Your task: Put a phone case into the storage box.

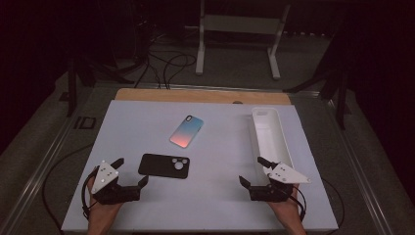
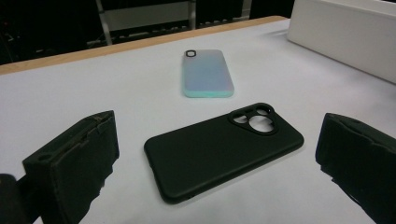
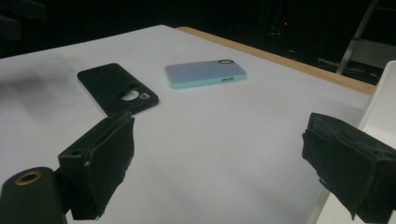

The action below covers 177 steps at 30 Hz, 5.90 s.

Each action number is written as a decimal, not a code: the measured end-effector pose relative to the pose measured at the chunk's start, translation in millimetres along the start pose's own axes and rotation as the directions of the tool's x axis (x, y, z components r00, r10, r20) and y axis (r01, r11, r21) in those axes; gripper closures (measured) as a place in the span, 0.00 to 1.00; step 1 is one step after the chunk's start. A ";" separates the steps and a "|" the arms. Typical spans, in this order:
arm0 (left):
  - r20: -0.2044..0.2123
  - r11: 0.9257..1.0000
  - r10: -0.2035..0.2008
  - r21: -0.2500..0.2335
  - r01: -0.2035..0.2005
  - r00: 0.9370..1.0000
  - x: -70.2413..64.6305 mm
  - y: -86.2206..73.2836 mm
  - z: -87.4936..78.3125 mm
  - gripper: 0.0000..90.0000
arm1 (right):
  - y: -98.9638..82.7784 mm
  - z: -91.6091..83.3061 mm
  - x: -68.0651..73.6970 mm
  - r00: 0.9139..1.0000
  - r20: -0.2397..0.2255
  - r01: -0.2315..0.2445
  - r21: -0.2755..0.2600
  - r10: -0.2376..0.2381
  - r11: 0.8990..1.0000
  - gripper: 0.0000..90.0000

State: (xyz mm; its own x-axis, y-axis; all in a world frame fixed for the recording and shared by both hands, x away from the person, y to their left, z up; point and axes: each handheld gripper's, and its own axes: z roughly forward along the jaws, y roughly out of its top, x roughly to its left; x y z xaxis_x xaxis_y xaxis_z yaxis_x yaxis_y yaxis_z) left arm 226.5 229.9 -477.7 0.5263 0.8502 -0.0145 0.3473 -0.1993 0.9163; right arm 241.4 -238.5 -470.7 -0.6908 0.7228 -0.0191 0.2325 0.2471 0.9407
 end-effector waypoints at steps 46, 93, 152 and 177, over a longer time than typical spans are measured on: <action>0.051 0.993 0.023 0.113 -0.029 0.998 -9.8 51.7 66.3 0.00 | -1.0 -0.7 -1.3 1.000 0.031 -0.008 0.005 0.007 1.000 0.10; 0.017 0.945 0.007 0.328 -0.012 1.000 3.1 79.2 185.5 0.00 | -4.8 3.8 2.3 1.000 0.020 -0.006 0.018 0.006 1.000 0.10; -0.009 0.837 -0.005 0.547 0.009 1.000 -0.9 57.1 247.5 0.03 | -6.2 7.5 7.7 1.000 0.018 0.013 0.038 -0.014 0.999 0.10; 0.000 0.877 -0.002 0.481 0.002 1.000 1.5 72.4 226.0 0.19 | -5.7 8.0 8.2 1.000 0.007 0.009 0.034 -0.009 0.999 0.10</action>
State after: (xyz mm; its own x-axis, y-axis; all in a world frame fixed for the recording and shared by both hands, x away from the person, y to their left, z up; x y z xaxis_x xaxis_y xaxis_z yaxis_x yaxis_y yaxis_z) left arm 427.8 106.6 -501.8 0.5259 0.8504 -0.0164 0.6786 -0.4078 0.6108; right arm 239.9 -228.8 -478.9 -0.6883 0.7248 -0.0299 0.2494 0.2752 0.9285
